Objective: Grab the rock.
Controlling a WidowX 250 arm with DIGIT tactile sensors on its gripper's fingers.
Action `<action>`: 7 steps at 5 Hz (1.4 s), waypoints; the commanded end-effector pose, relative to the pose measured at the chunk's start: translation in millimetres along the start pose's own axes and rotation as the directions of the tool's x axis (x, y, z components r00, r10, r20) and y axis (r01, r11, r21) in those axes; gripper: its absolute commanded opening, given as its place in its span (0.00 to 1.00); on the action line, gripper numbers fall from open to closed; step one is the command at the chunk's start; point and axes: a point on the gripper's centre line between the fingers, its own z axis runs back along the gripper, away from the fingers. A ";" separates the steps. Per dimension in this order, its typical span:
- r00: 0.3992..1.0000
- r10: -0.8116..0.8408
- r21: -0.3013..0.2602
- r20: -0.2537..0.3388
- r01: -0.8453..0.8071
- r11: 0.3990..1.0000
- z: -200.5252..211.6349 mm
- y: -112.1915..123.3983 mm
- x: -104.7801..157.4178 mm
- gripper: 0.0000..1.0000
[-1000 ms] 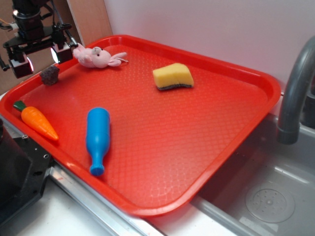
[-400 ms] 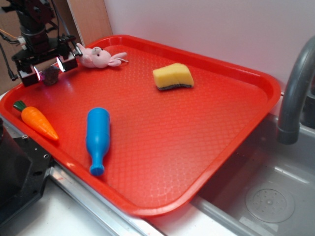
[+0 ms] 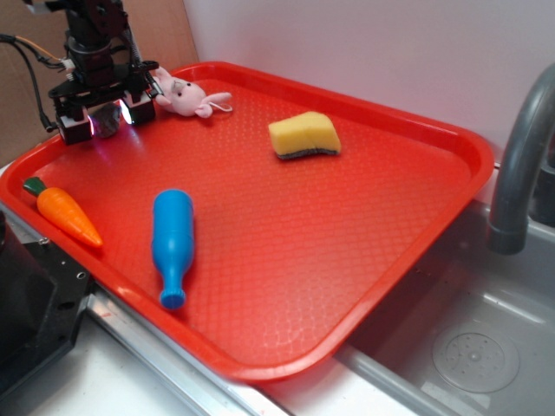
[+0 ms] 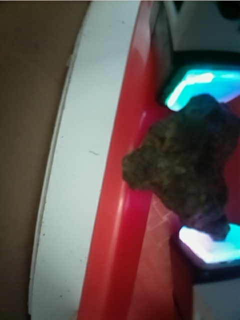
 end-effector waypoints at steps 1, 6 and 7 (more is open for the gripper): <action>0.901 -0.402 -0.142 0.164 0.425 0.894 97.1 50.6 -43.7 0.00; 0.385 -0.909 -0.279 0.160 0.901 0.332 218.8 -9.5 -97.0 0.00; 0.395 -0.912 -0.272 0.108 0.894 0.355 219.6 -10.6 -91.4 0.00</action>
